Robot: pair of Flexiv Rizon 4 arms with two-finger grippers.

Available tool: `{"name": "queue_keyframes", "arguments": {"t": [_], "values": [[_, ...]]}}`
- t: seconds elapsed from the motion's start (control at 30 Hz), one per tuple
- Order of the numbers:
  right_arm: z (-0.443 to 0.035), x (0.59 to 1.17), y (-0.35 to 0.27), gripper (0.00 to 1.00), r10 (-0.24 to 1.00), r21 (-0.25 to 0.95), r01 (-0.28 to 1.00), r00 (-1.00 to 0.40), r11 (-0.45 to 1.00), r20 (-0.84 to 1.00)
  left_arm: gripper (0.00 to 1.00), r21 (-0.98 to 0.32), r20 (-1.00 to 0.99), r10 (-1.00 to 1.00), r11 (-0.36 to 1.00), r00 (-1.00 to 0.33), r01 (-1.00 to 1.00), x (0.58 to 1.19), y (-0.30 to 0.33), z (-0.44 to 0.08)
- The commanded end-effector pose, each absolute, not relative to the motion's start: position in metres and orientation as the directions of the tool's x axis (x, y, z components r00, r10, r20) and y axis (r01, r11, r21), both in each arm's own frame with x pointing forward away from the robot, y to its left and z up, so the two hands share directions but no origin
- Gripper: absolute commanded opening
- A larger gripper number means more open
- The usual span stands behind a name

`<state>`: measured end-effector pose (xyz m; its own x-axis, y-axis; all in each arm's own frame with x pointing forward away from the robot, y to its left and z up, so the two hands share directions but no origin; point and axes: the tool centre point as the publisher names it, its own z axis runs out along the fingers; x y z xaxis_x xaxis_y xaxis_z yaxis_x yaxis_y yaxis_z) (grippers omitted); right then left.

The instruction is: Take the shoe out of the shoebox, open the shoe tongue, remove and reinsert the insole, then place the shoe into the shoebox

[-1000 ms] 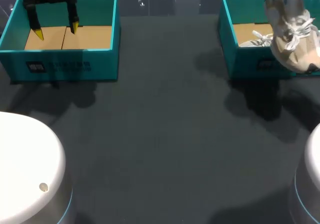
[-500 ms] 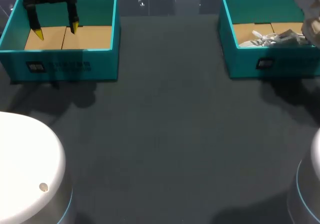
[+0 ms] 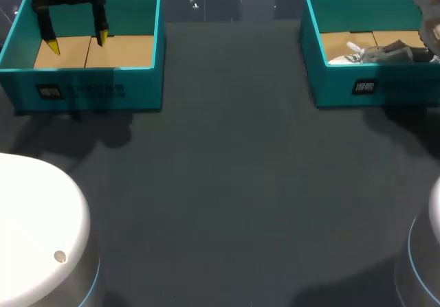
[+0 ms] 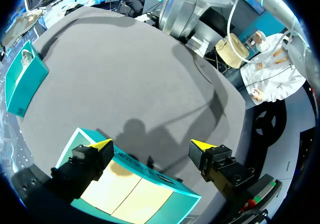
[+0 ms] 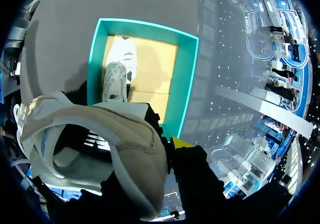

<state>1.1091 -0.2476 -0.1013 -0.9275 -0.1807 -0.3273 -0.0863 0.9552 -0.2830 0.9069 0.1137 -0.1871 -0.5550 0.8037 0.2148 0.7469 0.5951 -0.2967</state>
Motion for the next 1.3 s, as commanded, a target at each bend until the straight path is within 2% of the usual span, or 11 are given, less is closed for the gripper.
{"name": "queue_keyframes", "arguments": {"t": [0.03,0.17,0.33,0.47,0.7,1.1,1.3], "values": [[-0.100,1.153,-0.257,0.00,-0.186,-0.281,-0.104,-0.941,0.954,-0.281,1.00,-0.295,0.214,0.804,0.595,-0.555,0.748,0.906,0.114,-0.187],[-0.097,1.167,-0.264,0.00,-0.175,-0.279,-0.098,-0.947,0.955,-0.267,1.00,-0.295,0.214,0.804,0.595,-0.555,0.748,0.906,0.114,-0.187],[-0.114,1.167,-0.284,0.00,0.073,-0.157,0.113,-0.967,0.981,-0.242,1.00,-0.295,0.214,0.804,0.595,-0.555,0.748,0.906,0.114,-0.187],[-0.117,1.160,-0.297,0.00,0.222,-0.149,0.260,-0.947,0.954,-0.231,1.00,-0.295,0.214,0.804,0.595,-0.555,0.748,0.906,0.114,-0.187],[-0.117,1.142,-0.323,0.00,0.589,-0.064,0.613,-0.779,0.788,-0.214,1.00,-0.295,0.214,0.804,0.595,-0.555,0.748,0.906,0.114,-0.187],[-0.117,1.142,-0.323,0.00,0.589,-0.064,0.613,-0.779,0.788,-0.214,1.00,-0.295,0.214,0.804,0.595,-0.555,0.748,0.906,0.114,-0.187],[-0.129,1.131,-0.331,0.00,0.773,-0.011,0.797,-0.588,0.604,-0.237,1.00,-0.295,0.214,0.804,0.595,-0.555,0.748,0.906,0.114,-0.187]]}}
